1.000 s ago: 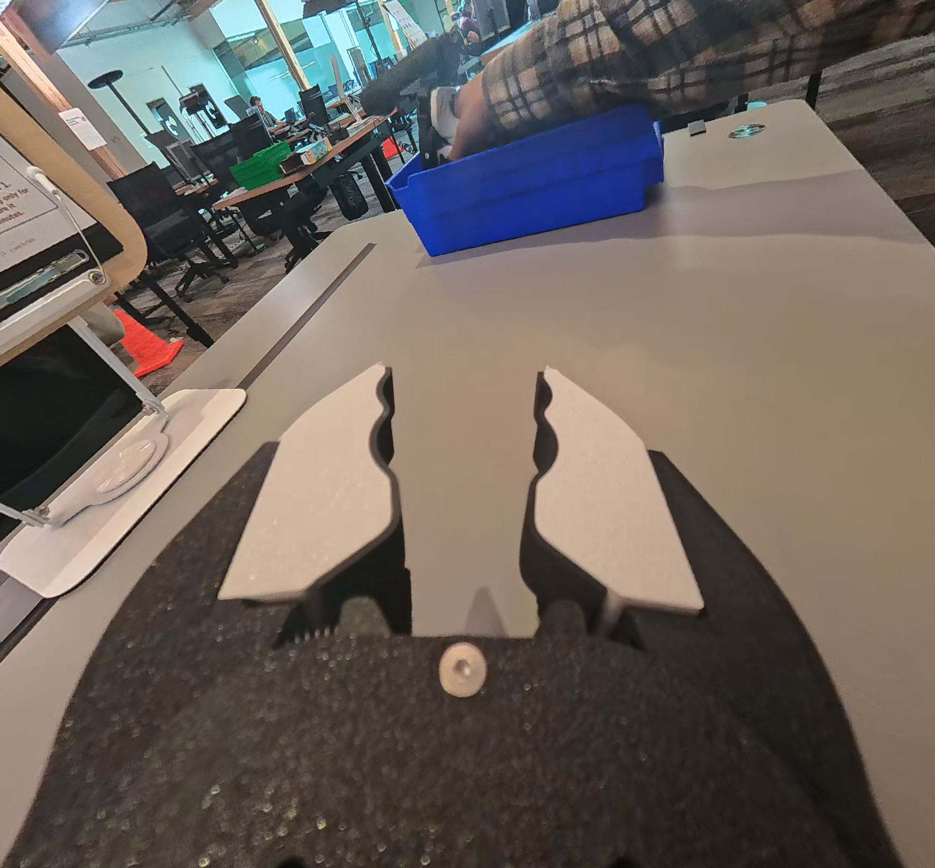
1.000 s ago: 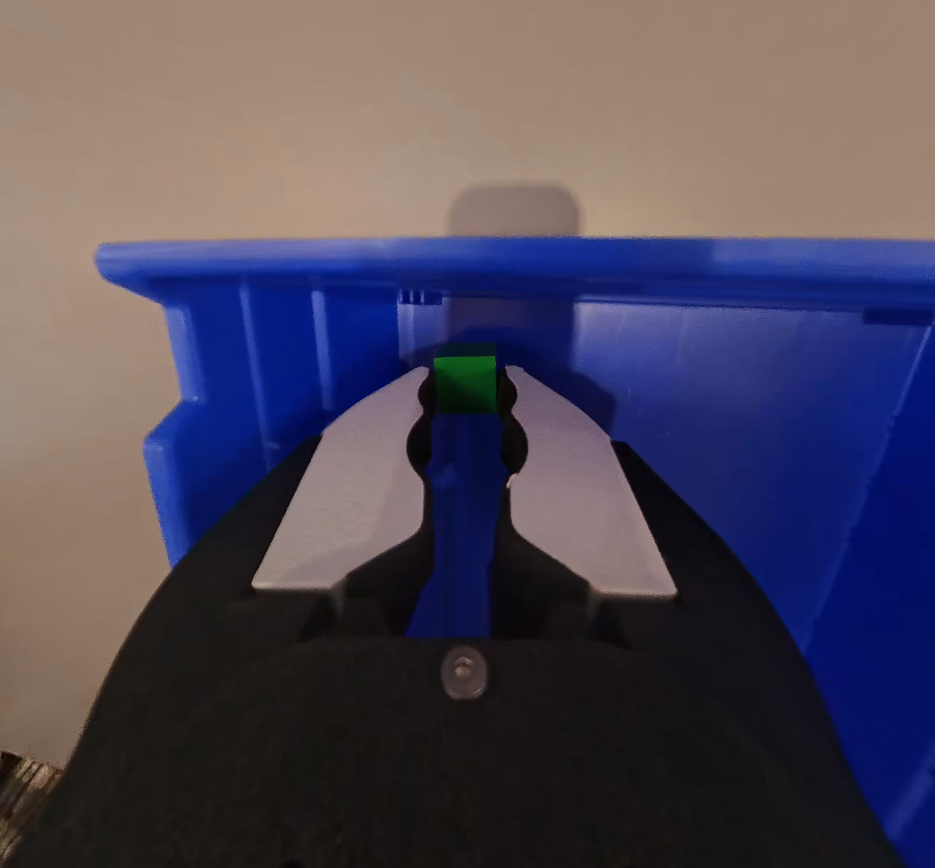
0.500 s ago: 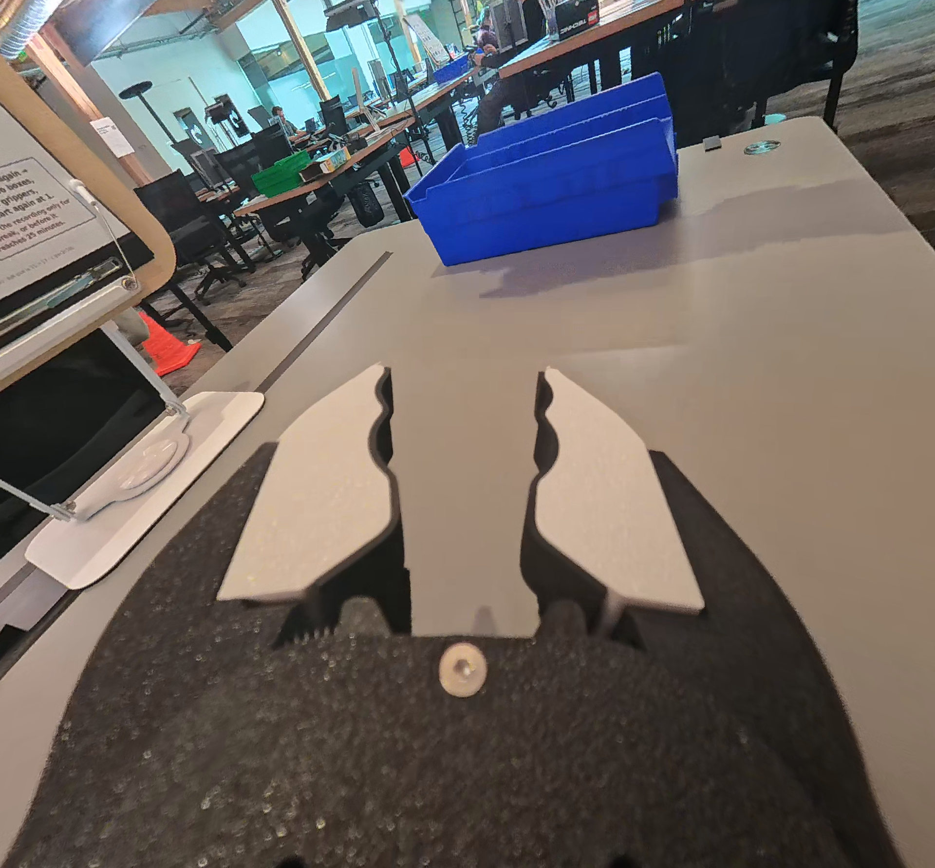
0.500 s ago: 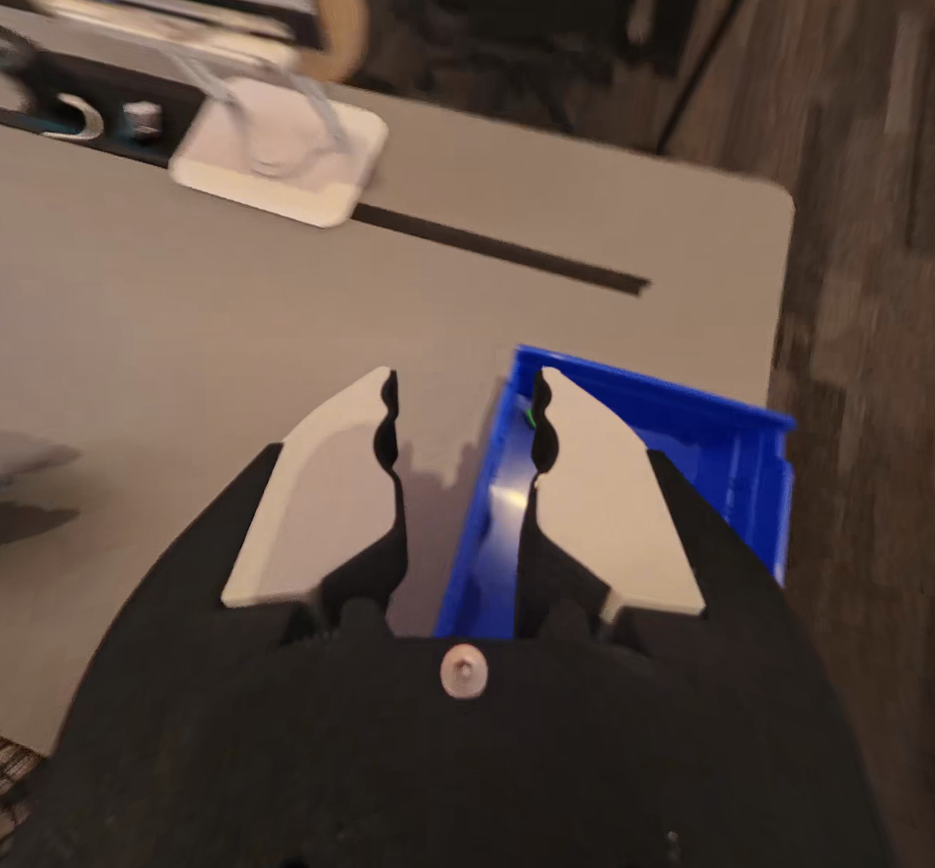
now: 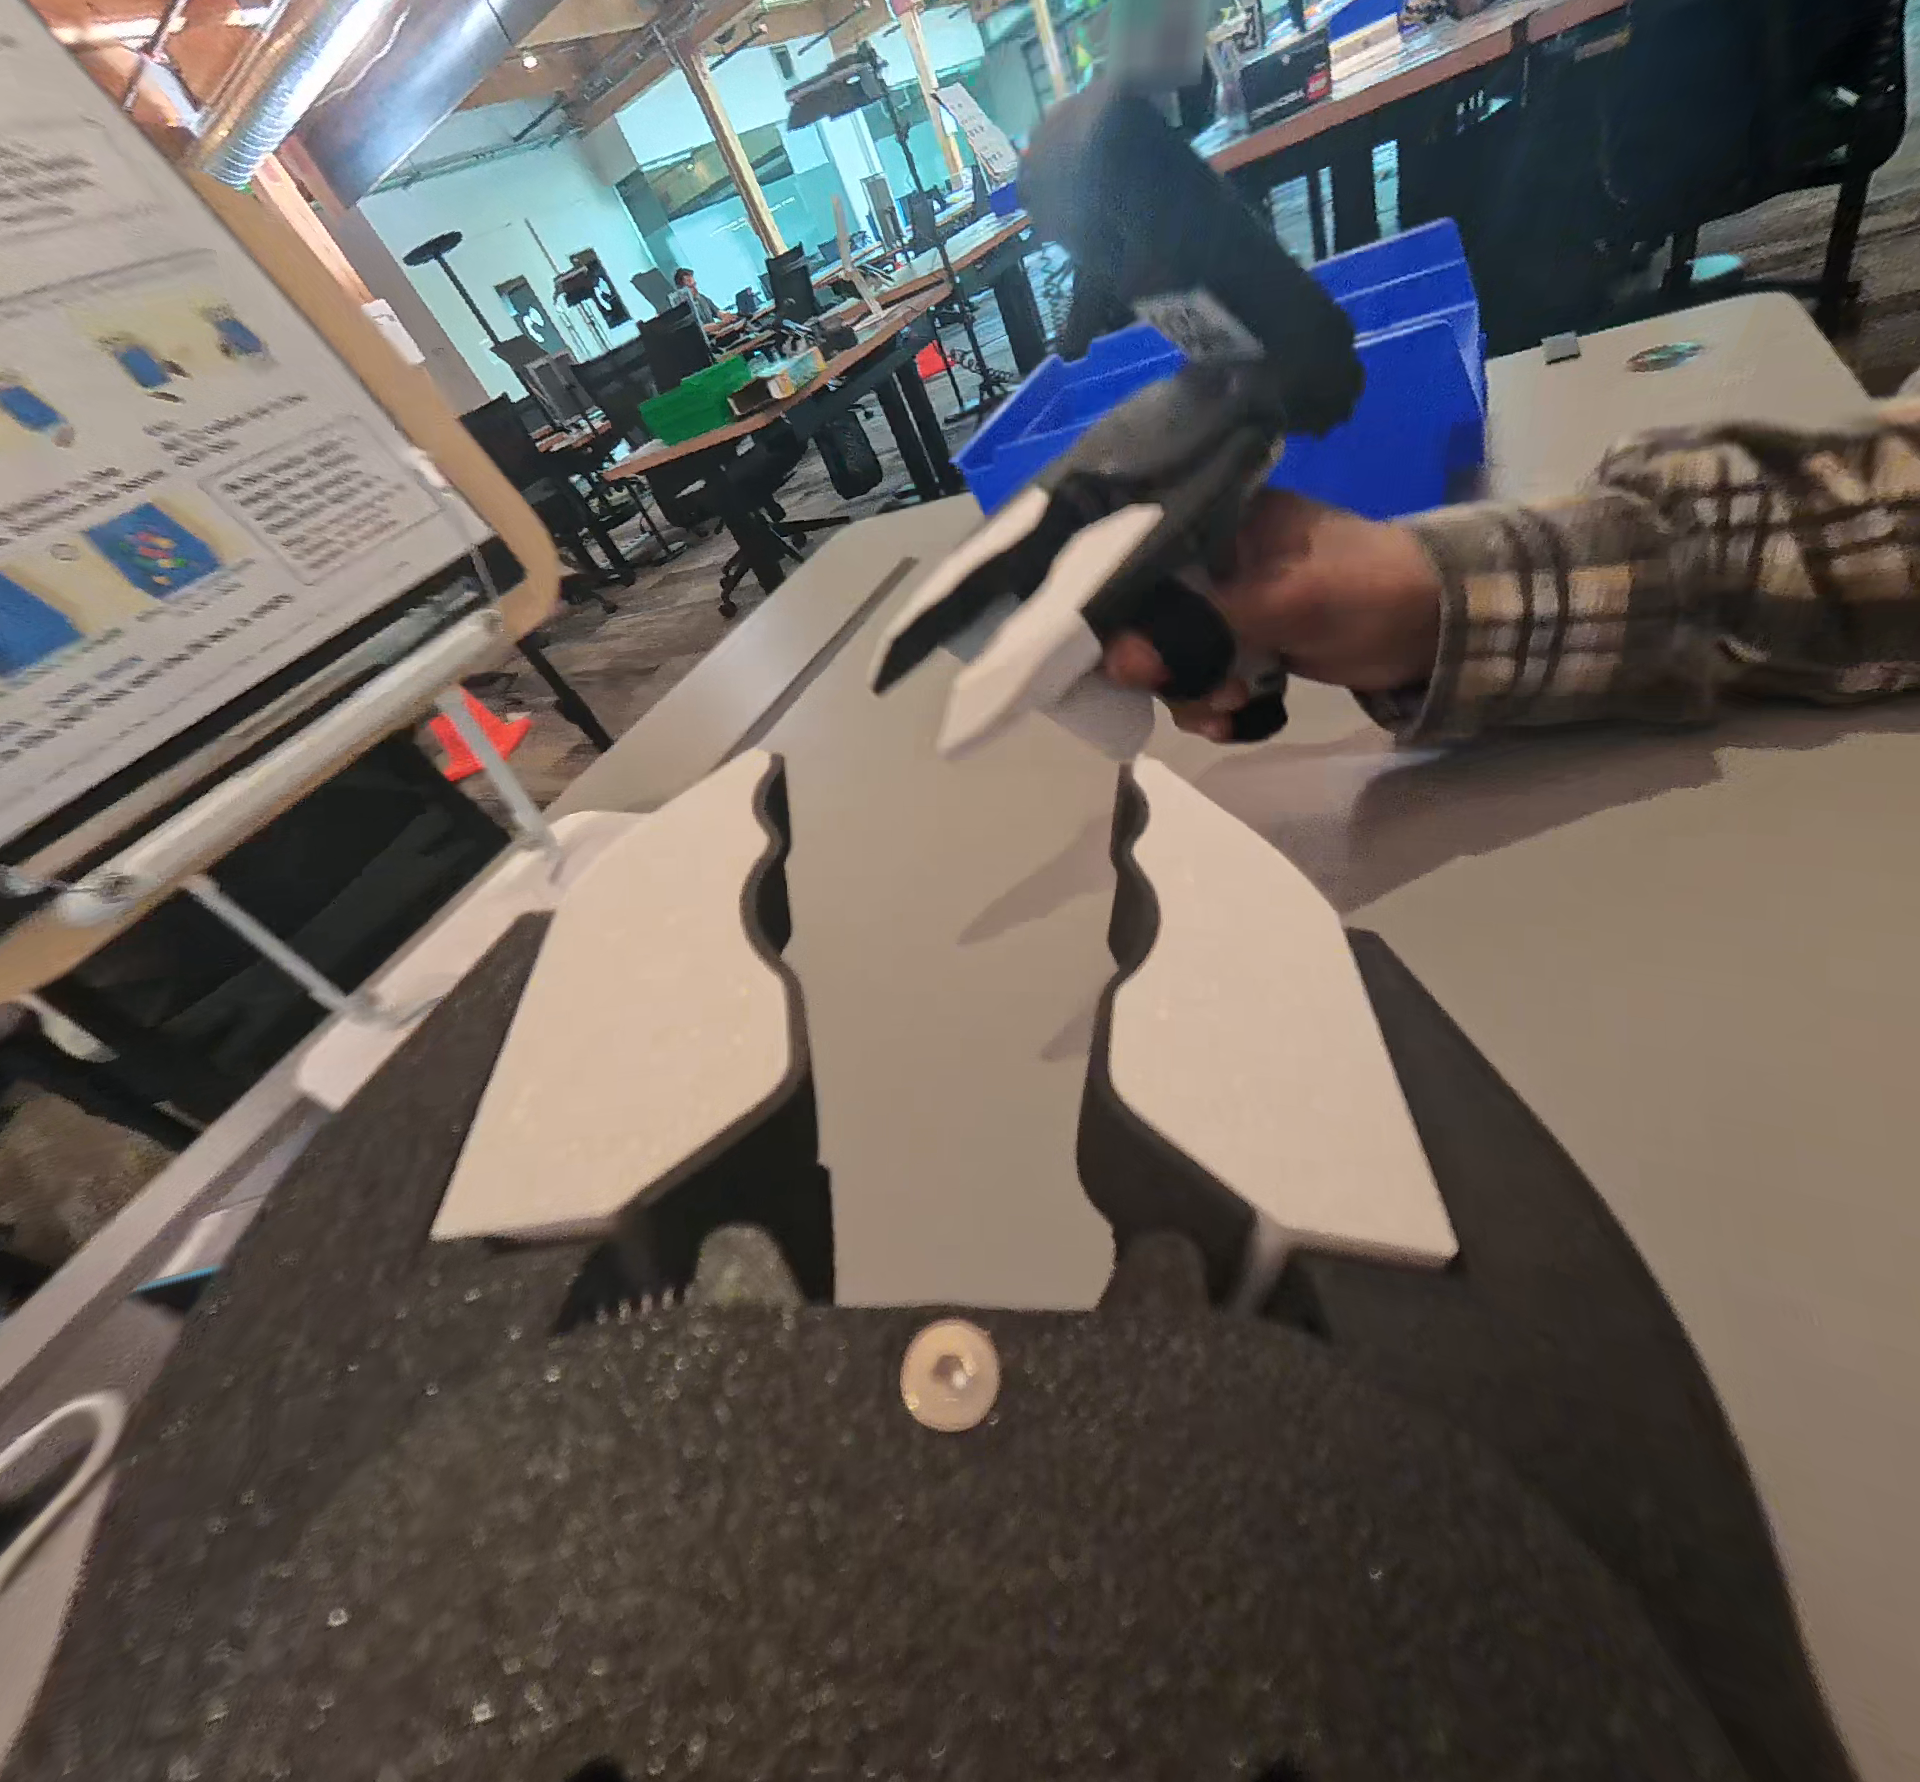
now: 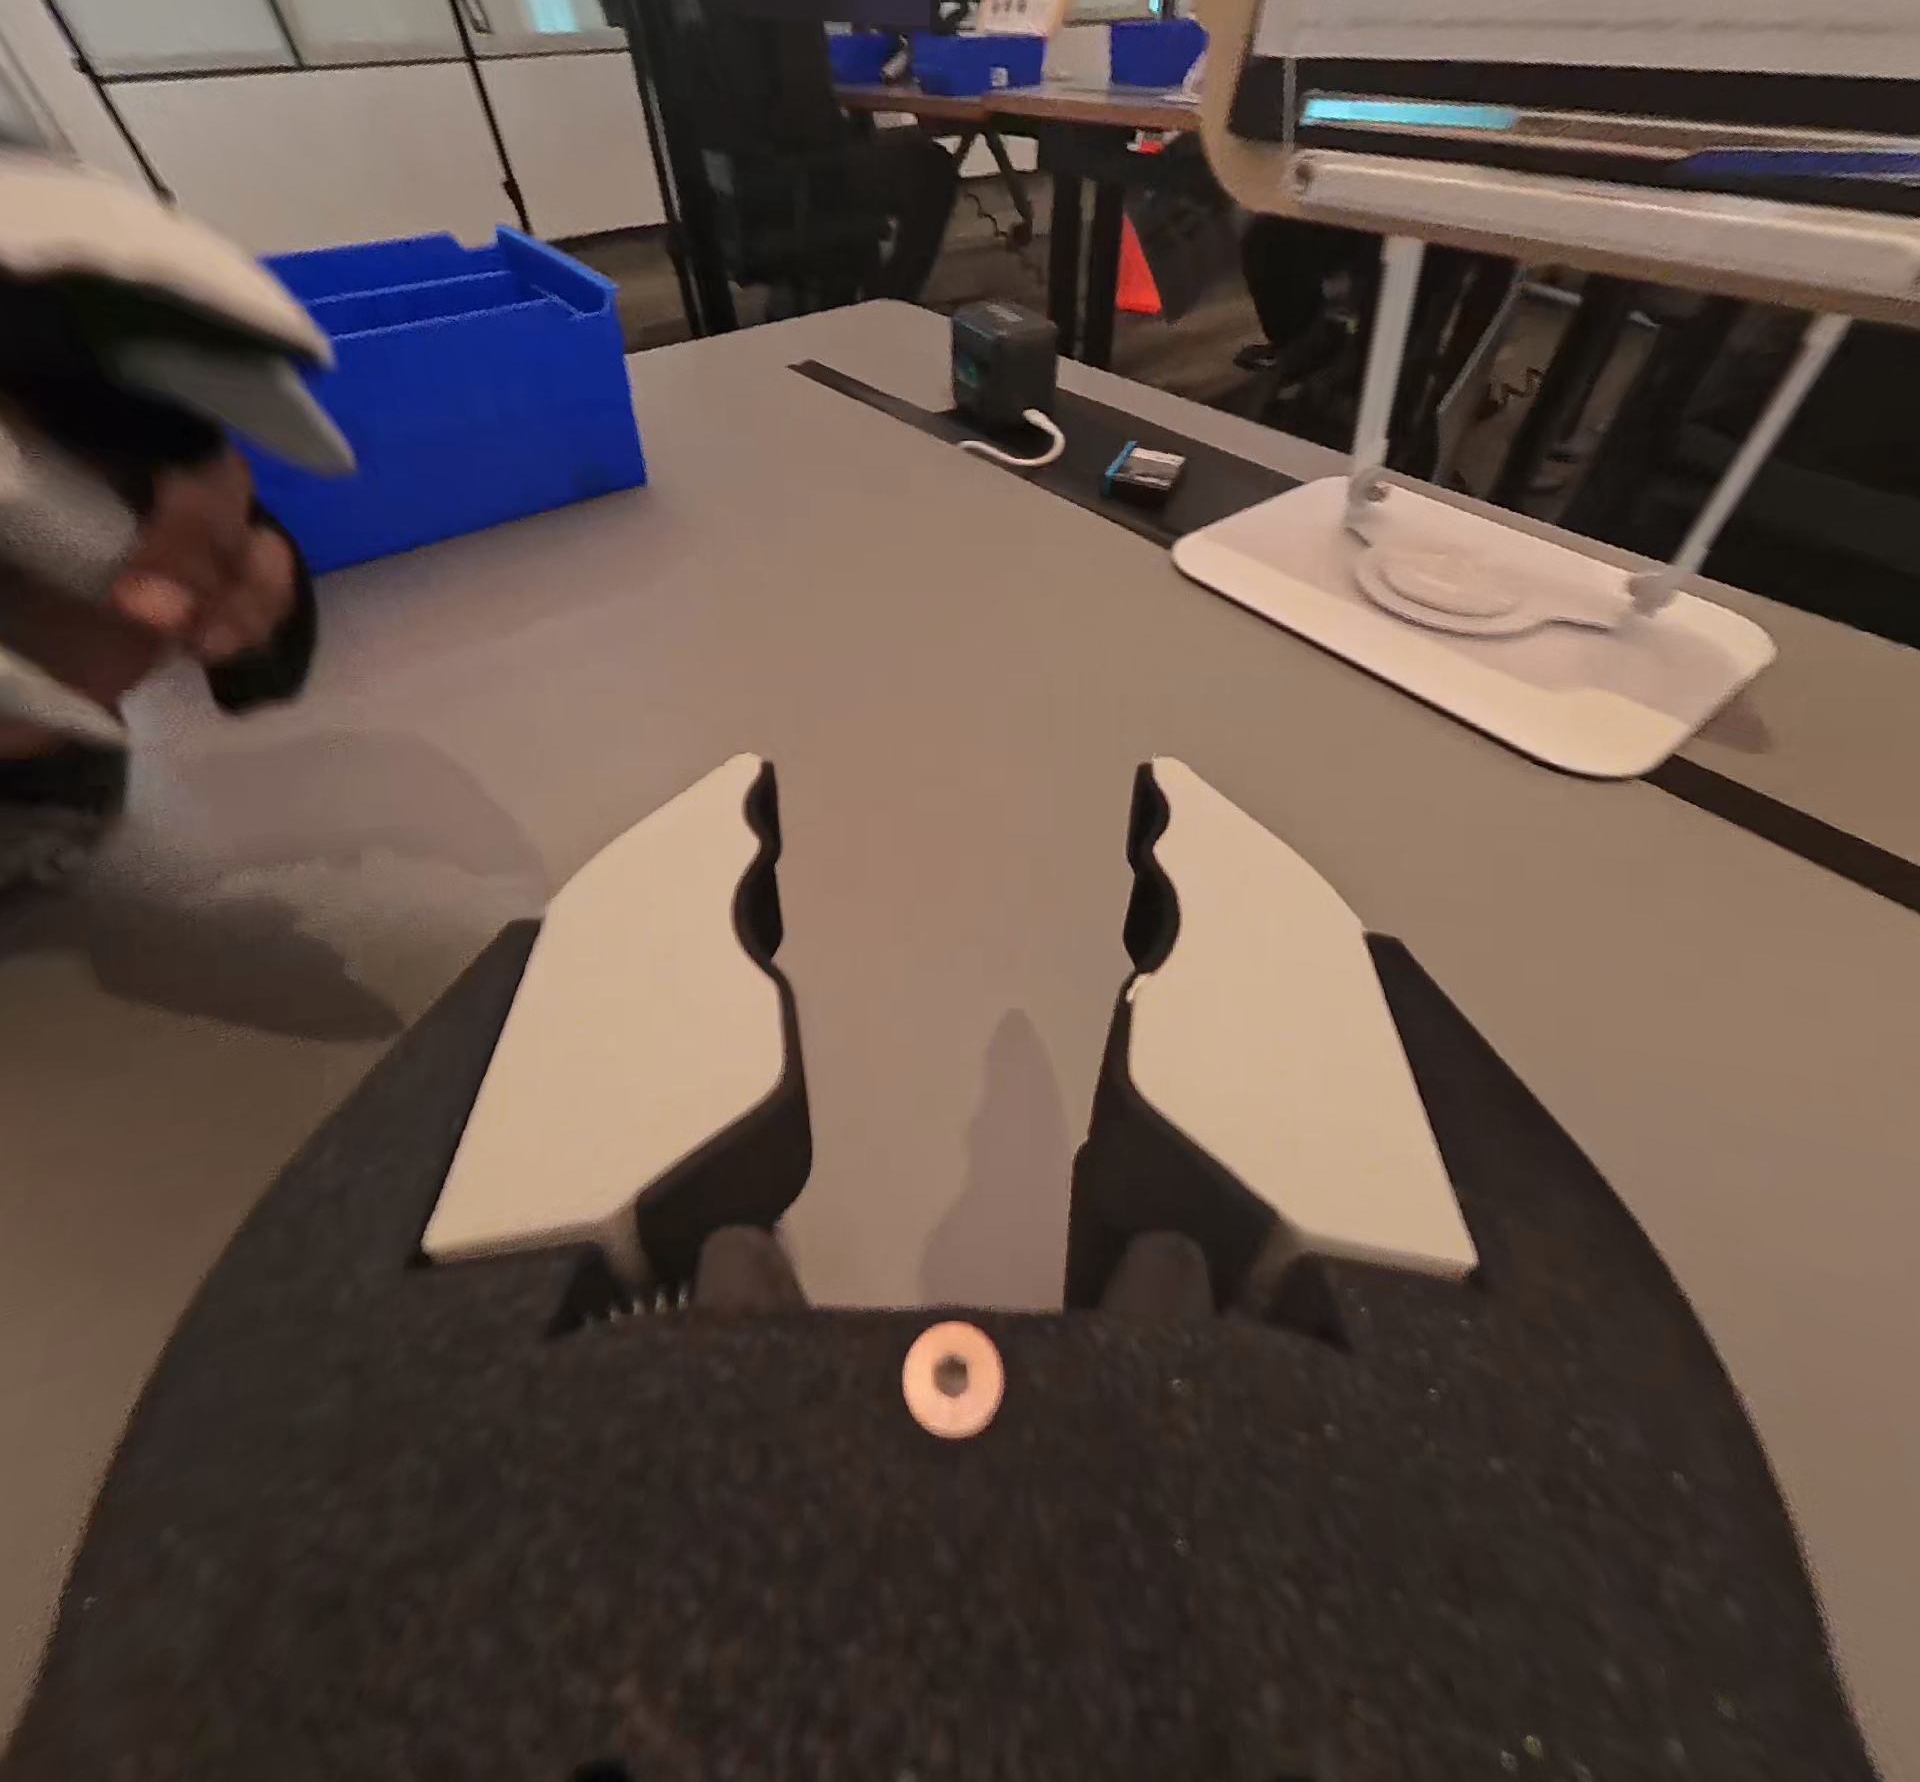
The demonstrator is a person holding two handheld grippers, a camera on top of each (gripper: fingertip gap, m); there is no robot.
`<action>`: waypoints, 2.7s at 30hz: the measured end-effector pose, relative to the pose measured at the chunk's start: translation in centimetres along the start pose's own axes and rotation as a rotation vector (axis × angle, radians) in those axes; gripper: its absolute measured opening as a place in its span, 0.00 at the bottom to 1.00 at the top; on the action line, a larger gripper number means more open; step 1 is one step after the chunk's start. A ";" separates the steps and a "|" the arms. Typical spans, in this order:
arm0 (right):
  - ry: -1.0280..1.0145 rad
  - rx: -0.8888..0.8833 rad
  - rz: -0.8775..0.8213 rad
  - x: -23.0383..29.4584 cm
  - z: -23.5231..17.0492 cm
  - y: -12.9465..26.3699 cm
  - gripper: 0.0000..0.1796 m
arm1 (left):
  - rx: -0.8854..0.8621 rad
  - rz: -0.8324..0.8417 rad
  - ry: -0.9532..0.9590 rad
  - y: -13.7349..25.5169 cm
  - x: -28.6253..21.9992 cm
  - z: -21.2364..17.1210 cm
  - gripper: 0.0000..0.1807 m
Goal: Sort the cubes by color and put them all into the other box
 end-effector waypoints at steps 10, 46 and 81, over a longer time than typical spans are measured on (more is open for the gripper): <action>0.170 0.061 0.168 3.7 -2.9 -0.5 0.32 | 0.625 0.082 -0.098 22.1 13.8 -1.0 0.32; 0.058 0.085 0.298 4.8 -3.6 -0.6 0.31 | 1.409 0.124 0.200 33.2 22.2 -20.6 0.16; -0.930 0.172 0.855 11.1 7.0 1.3 0.16 | -0.163 -0.122 -0.032 -0.5 -0.4 2.4 0.22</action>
Point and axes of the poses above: each gripper's, where its closed fingertips meet, y back along the fingers, z out of its top, x = y × z across the jaws, the point moved 3 cm from there along y, back along the fingers, and after that the axes turned 2 degrees about -x, right-handed, at the moved point
